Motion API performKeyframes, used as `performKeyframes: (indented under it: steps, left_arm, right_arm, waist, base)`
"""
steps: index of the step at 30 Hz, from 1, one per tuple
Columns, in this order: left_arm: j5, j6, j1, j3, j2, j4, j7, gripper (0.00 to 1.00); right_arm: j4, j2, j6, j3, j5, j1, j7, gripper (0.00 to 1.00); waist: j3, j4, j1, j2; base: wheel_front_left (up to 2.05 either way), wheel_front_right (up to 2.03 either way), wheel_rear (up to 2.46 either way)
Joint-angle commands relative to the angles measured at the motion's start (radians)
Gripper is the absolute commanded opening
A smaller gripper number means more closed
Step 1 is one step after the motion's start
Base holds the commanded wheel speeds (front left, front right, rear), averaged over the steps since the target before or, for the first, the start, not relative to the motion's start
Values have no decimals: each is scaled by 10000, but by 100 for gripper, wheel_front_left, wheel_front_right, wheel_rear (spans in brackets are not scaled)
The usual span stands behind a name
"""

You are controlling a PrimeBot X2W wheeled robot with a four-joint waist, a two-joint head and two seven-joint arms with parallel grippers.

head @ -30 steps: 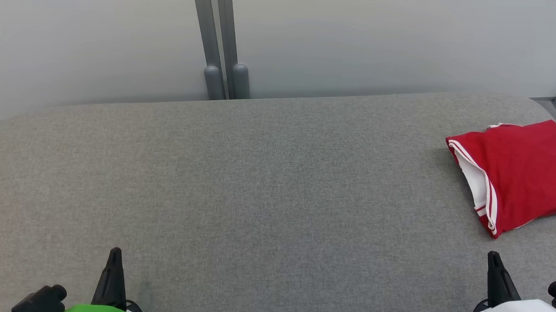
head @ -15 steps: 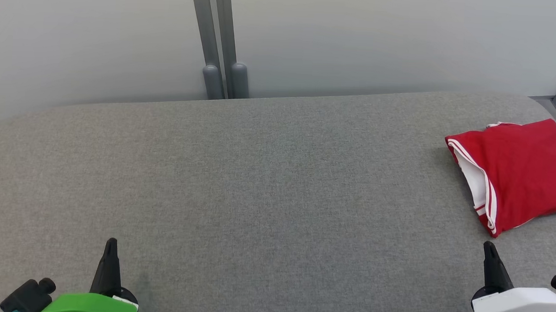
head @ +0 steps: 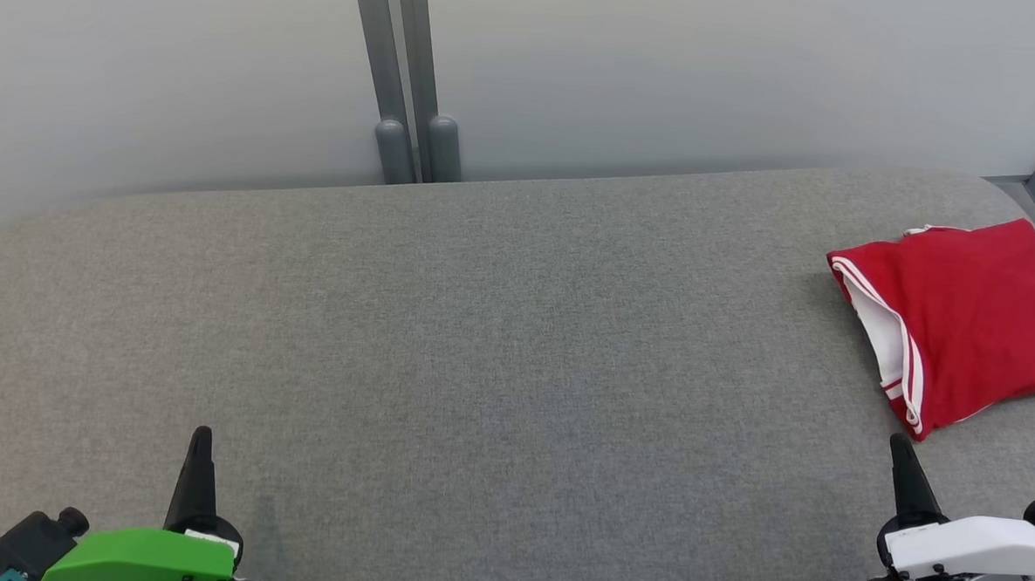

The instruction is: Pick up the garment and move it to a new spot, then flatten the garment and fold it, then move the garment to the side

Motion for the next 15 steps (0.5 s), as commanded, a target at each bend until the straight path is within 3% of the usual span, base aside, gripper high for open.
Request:
performKeyframes:
  steps: [1,15]
  left_arm:
    - [-271,-50,-282,56,88,-66,62,0]
    - [-1784,-65,-552,197,96,-40,467,0]
  right_arm:
    - [-58,-36,7,-2,318,-235,78,0]
    - [13,5,6,28,1937,-556,479,0]
  waist:
    - [2,-3,0,0]
    - [22,-33,0,0]
  base:
    - [0,0,0]
    - [0,0,0]
